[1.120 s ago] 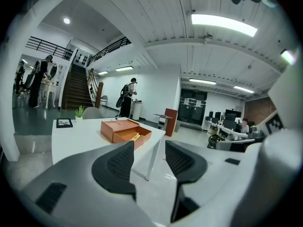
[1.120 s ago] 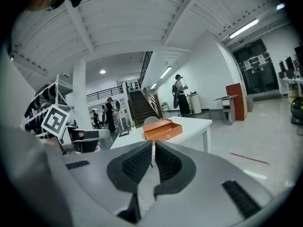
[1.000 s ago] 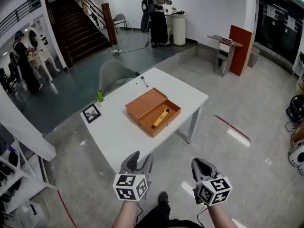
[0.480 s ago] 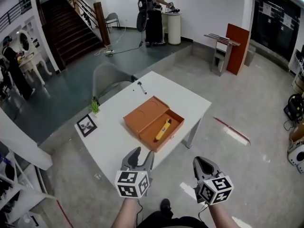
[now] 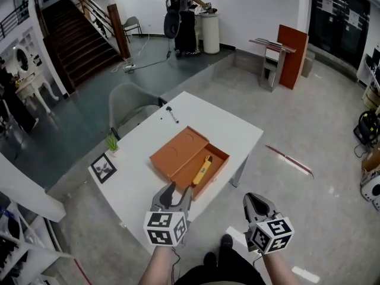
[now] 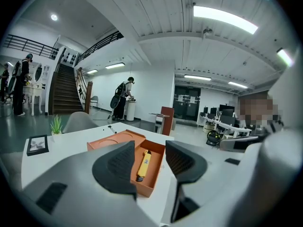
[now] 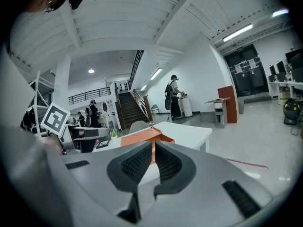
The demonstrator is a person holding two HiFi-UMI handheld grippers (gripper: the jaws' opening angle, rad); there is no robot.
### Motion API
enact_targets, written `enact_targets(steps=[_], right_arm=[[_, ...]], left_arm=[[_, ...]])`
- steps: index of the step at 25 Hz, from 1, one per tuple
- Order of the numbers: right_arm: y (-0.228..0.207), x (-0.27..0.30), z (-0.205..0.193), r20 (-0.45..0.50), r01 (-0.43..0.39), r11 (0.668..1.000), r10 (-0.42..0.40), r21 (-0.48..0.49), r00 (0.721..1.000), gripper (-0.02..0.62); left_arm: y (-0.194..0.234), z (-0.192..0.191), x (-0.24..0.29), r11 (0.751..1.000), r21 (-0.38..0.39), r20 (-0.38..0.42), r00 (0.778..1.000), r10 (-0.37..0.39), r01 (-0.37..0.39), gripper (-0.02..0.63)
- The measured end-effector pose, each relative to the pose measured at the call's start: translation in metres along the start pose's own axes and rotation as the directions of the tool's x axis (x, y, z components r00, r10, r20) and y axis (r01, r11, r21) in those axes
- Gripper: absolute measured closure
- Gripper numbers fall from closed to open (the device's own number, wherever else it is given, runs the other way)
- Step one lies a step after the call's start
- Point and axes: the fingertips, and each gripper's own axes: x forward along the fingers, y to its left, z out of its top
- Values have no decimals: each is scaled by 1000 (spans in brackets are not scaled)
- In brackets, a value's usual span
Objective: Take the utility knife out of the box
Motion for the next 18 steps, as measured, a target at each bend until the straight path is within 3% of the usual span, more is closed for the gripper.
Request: enact_targets(steps=[7, 18], right_arm=[[-31, 34, 18, 10, -5, 1000, 5, -9, 1000, 592], [-59, 97, 46, 3, -78, 997, 78, -18, 997, 592]], left_arm=[[6, 16, 36, 1000, 7, 4, 1000, 5, -5, 422], [16, 31, 94, 999, 14, -22, 999, 29, -28, 422]])
